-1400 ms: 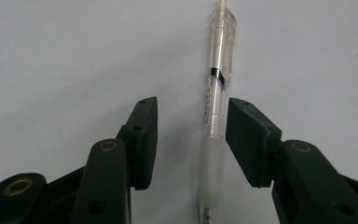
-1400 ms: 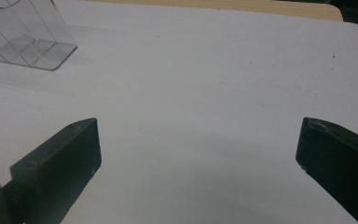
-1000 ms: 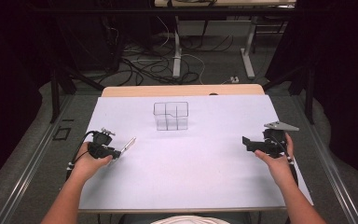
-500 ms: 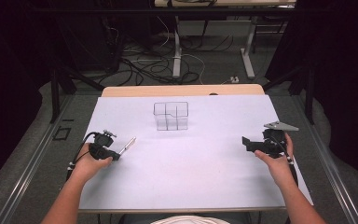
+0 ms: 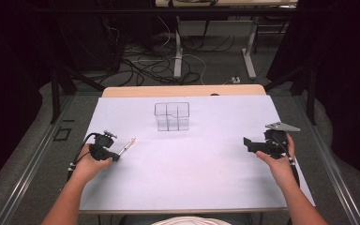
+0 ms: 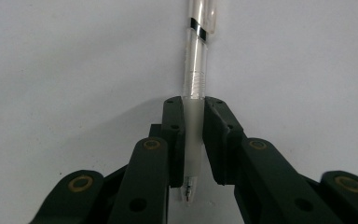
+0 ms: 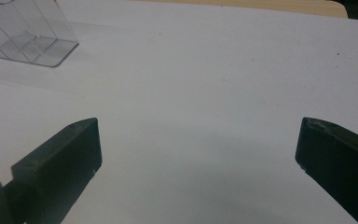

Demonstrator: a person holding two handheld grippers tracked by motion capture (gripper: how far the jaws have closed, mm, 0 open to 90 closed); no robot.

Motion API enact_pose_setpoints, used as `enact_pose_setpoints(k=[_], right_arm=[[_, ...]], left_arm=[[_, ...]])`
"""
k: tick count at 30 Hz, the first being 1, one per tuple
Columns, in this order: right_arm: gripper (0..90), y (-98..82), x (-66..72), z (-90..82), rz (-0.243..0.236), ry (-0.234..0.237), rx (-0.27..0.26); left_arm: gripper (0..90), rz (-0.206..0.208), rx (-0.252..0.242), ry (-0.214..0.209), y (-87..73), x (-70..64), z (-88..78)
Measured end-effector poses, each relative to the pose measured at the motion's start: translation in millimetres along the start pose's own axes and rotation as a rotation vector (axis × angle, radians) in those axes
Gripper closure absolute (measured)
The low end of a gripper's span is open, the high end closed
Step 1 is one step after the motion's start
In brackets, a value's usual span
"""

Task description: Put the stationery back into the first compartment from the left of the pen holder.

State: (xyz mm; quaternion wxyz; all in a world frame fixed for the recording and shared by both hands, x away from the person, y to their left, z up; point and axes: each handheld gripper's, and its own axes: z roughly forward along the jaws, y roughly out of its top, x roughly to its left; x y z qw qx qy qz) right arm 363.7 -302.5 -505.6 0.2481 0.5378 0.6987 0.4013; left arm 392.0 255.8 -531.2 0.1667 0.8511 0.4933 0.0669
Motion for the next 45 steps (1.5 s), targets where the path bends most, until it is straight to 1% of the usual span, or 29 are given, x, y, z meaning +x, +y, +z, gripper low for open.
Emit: enact_pose_setpoints(k=[6, 8, 17, 19, 21, 22, 28, 34, 36, 37, 41, 43, 45], right_arm=[[0.1, -0.1, -0.4, -0.1, 0.001, 0.0, 0.0], [0.1, -0.3, -0.1, -0.1, 0.008, -0.001, 0.002], [0.1, -0.3, -0.4, -0.1, 0.007, -0.002, 0.002], [0.1, -0.4, -0.6, -0.2, 0.007, -0.002, 0.002], [0.1, -0.5, -0.9, -0.3, 0.003, -0.003, 0.003], [0.1, -0.5, -0.8, -0.3, 0.003, -0.004, 0.003], [0.1, -0.5, -0.5, -0.3, 0.006, -0.003, 0.003], [0.1, -0.6, -0.2, -0.2, 0.001, -0.004, 0.003], [0.3, -0.5, -0.5, 0.1, -0.007, -0.003, 0.001], [0.9, -0.5, -0.4, 0.2, -0.009, -0.001, 0.001], [1.2, -0.4, 0.3, -0.2, -0.012, -0.009, -0.004], [1.2, -0.5, 0.5, -0.1, -0.012, -0.011, -0.005], [1.3, -0.5, 0.4, -0.4, -0.015, -0.008, 0.001]], left_arm=[[79.5, -0.005, 0.007, 0.005, 0.9, -1.1, 0.1], [79.5, -0.007, 0.007, 0.005, 1.0, -1.4, 0.1], [79.7, 0.002, 0.01, 0.004, 1.6, -0.9, 0.1], [79.7, 0.003, 0.018, 0.003, 2.1, -0.7, -0.3], [79.7, -0.004, 0.014, 0.005, 2.2, -1.0, -0.2], [79.7, -0.017, 0.015, 0.002, 2.2, -1.2, -0.1], [79.8, -0.024, 0.028, -0.009, 3.5, -0.7, -1.3], [79.8, -0.034, 0.016, -0.029, 4.8, -1.5, -6.0], [79.8, -0.032, 0.002, -0.032, 5.5, -2.5, -8.4], [79.8, -0.038, -0.004, -0.034, 5.8, -3.4, -9.5], [79.8, -0.028, -0.026, -0.045, 7.1, -5.0, -14.6], [79.8, -0.032, -0.038, -0.053, 7.8, -6.4, -17.3], [79.8, -0.021, -0.05, -0.057, 8.8, -7.3, -20.4]])
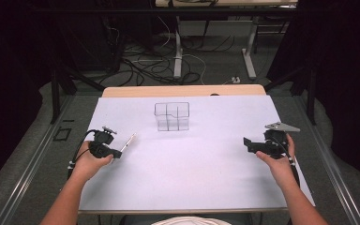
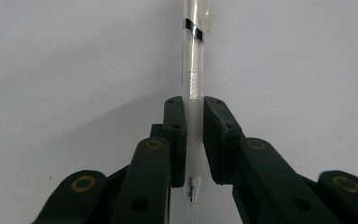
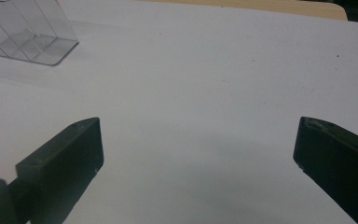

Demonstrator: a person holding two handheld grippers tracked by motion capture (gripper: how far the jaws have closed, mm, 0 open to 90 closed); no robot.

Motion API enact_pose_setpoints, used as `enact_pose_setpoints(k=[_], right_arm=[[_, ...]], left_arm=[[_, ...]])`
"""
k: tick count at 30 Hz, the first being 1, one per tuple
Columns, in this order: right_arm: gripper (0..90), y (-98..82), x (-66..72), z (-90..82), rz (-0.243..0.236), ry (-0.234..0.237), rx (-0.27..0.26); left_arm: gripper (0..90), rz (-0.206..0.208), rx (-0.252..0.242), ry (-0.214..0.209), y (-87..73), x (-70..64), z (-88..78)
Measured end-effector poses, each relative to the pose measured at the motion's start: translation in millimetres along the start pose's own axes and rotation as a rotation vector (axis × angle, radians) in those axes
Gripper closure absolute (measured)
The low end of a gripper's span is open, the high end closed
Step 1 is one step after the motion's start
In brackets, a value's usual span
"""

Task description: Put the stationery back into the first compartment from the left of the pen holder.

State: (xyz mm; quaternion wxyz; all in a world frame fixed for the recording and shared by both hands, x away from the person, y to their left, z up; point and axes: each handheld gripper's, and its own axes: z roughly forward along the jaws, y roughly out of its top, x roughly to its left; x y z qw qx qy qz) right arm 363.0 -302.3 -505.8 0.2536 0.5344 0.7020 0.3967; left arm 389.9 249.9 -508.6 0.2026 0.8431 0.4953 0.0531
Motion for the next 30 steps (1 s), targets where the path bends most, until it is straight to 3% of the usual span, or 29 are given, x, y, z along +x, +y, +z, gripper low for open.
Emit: enact_pose_setpoints(k=[10, 13, 18, 25, 30], right_arm=[[1.9, -0.1, 3.2, 0.6, -0.016, 0.009, 0.001], [2.1, -0.1, 4.0, 0.7, -0.028, 0.003, 0.004], [2.4, 0.1, 6.0, 1.2, -0.048, 0.01, 0.007], [4.0, -0.4, 10.9, 2.5, -0.08, 0.03, 0.005], [4.0, -0.4, 17.8, 3.2, -0.109, 0.042, 0.002]], left_arm=[[79.8, 0.041, -0.041, -0.011, 4.9, -11.0, -13.4], [79.8, 0.024, -0.056, -0.011, 5.5, -16.2, -15.7], [79.8, 0.031, -0.068, -0.025, 7.0, -20.4, -16.9], [79.8, 0.092, -0.07, -0.033, 10.5, -26.9, -18.4], [79.8, 0.107, -0.069, -0.047, 12.4, -34.5, -16.4]])
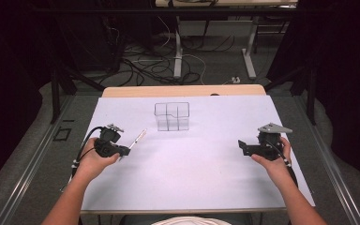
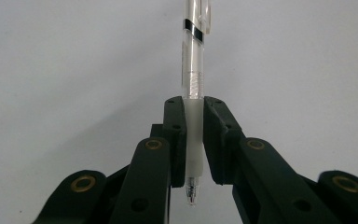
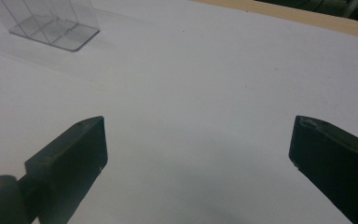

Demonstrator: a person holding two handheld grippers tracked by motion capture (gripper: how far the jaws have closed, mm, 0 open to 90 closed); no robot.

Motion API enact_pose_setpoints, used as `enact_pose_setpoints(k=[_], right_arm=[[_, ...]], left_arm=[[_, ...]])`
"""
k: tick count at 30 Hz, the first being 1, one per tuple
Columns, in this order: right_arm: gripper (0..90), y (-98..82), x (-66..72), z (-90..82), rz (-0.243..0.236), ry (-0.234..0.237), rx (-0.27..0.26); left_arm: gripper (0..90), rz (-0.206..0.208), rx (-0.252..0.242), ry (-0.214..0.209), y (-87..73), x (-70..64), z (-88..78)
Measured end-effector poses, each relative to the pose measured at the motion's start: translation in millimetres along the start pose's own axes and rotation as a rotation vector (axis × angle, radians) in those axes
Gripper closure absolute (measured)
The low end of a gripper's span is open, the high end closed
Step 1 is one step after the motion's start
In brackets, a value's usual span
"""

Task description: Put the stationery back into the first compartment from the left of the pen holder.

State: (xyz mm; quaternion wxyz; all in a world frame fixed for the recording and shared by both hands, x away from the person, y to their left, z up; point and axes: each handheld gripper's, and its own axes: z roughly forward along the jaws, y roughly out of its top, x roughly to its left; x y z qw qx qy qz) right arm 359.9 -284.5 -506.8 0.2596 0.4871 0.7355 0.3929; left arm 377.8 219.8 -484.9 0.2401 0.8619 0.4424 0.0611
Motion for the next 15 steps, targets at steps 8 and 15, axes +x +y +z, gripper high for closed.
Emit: enact_pose_setpoints(k=[8, 15], right_arm=[[4.0, 4.3, 15.4, 1.5, -0.077, 0.035, -0.011], [1.8, 12.0, 31.9, 0.5, -0.134, 0.075, -0.022]], left_arm=[[79.8, 0.044, 0.007, -0.02, 5.2, -13.8, 3.5], [79.8, 0.078, 0.004, -0.041, 9.6, -28.3, 4.7]])
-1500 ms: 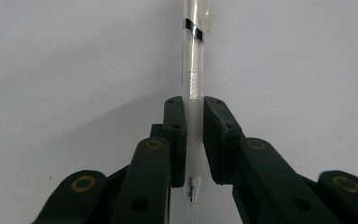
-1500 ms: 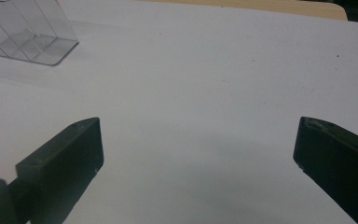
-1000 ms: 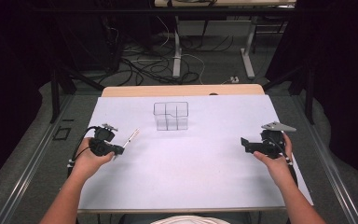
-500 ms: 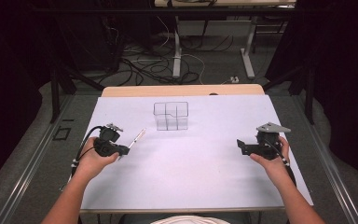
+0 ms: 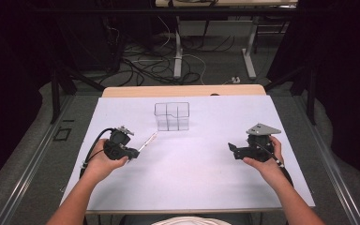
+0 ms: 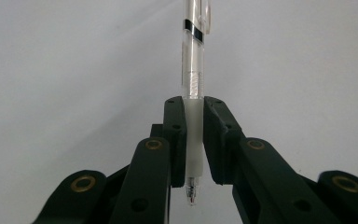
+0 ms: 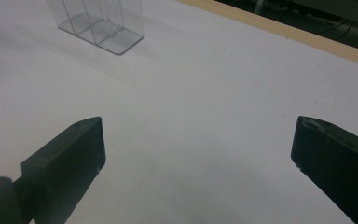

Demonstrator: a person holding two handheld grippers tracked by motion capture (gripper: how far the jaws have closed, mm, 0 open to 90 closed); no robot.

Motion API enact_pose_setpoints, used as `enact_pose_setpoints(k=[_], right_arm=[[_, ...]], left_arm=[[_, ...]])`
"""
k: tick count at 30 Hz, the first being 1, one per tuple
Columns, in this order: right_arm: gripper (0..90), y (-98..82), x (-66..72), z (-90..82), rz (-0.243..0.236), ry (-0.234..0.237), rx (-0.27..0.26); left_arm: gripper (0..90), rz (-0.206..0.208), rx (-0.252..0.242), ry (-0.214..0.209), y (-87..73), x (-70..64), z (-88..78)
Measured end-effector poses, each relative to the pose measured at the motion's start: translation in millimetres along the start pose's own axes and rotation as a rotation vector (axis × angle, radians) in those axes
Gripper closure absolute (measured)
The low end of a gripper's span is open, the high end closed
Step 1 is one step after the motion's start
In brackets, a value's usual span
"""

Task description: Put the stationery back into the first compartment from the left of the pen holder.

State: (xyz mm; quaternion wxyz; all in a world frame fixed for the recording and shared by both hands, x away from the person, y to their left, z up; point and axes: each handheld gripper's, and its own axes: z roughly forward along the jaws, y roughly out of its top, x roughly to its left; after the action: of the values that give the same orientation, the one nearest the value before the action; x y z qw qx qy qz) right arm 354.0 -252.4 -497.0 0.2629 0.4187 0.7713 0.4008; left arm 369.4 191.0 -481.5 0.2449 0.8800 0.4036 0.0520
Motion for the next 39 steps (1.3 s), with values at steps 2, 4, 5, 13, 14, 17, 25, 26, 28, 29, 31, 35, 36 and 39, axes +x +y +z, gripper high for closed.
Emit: enact_pose_setpoints(k=[2, 4, 5, 13, 14, 17, 25, 26, 28, 29, 31, 35, 36, 39], right_arm=[[0.4, 3.1, 5.2, 0.7, -0.018, 0.013, -0.001], [0.0, 6.5, 11.2, 0.8, -0.032, 0.033, 0.007], [0.0, 8.0, 14.3, 1.1, -0.044, 0.042, 0.003], [0.0, 19.4, 37.6, 8.4, -0.152, 0.092, 0.035], [0.0, 20.2, 40.9, 10.7, -0.167, 0.094, 0.036], [1.4, 23.6, 49.2, 15.3, -0.222, 0.101, 0.051], [15.5, 37.8, 75.8, 24.0, -0.419, 0.122, 0.024], [15.9, 39.2, 79.6, 25.6, -0.445, 0.116, 0.022], [18.8, 41.6, 87.5, 27.8, -0.495, 0.119, 0.024], [20.3, 42.7, 91.5, 29.2, -0.525, 0.124, 0.018], [23.2, 44.3, 99.8, 30.9, -0.591, 0.129, 0.015], [27.7, 44.6, 116.2, 36.5, -0.73, 0.129, 0.018], [29.7, 44.5, 119.7, 38.0, -0.757, 0.14, 0.02], [32.2, 45.1, 128.3, 41.4, -0.862, 0.145, 0.018]], left_arm=[[79.8, 0.01, 0.001, -0.005, 1.2, -3.2, 0.5], [79.8, 0.021, -0.001, -0.009, 2.5, -5.9, 1.6], [79.8, 0.021, 0.004, -0.019, 3.1, -7.4, 2.0], [79.8, 0.05, 0.003, -0.04, 9.0, -15.7, 2.6], [79.8, 0.046, 0.004, -0.048, 9.8, -17.0, 3.1], [79.8, 0.061, 0.006, -0.052, 13.5, -19.2, 4.2], [79.8, 0.085, 0.016, -0.066, 20.7, -25.3, 9.6], [79.8, 0.083, 0.014, -0.071, 21.0, -26.2, 10.4], [79.8, 0.09, 0.014, -0.068, 21.7, -27.3, 11.2], [79.8, 0.087, 0.017, -0.071, 21.8, -28.0, 11.6], [79.8, 0.091, 0.018, -0.07, 22.1, -28.8, 12.5], [79.8, 0.094, 0.022, -0.077, 22.3, -31.2, 14.0], [79.8, 0.098, 0.021, -0.08, 22.2, -31.9, 14.3], [79.8, 0.105, 0.026, -0.081, 21.5, -34.1, 14.8]])
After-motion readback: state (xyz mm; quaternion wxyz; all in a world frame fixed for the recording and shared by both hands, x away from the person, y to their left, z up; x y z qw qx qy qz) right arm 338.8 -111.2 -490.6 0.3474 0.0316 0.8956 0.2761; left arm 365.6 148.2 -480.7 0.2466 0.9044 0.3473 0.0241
